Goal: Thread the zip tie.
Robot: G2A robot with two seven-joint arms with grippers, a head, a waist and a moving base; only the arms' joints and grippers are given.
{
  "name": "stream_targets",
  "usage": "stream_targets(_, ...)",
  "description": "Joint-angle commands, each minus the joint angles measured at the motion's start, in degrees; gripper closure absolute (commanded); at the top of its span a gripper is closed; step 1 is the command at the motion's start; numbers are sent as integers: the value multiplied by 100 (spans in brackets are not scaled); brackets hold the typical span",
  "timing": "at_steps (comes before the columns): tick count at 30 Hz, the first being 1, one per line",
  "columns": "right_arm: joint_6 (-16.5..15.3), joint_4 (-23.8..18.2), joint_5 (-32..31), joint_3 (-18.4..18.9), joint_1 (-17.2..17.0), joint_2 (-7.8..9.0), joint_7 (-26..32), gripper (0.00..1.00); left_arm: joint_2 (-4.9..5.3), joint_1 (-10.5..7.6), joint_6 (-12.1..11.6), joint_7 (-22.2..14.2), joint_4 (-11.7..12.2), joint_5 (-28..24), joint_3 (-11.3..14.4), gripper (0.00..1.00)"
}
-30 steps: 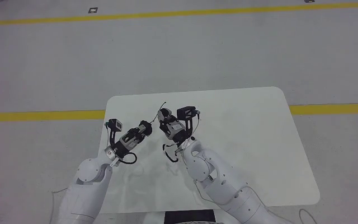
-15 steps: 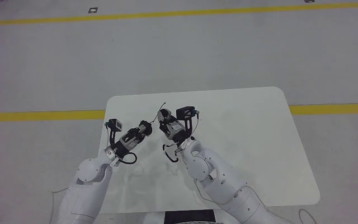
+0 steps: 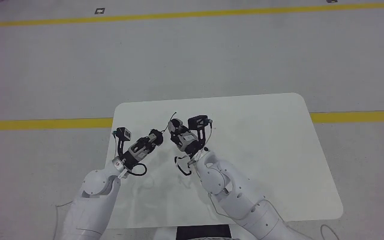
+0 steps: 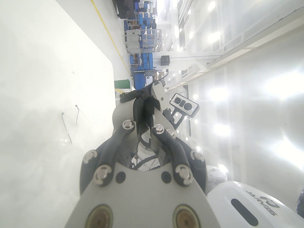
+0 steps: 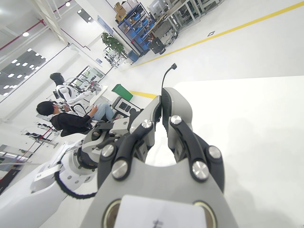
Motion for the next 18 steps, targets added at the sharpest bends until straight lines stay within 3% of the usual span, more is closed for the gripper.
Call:
stream_targets(1, -9, 0, -5, 6, -8, 0, 7, 100, 0, 0, 0, 0, 0, 0, 0, 100)
stream_targets(18, 32, -28, -384, 69, -26, -1, -208, 100, -2, -22, 57, 118, -29, 27, 59, 100)
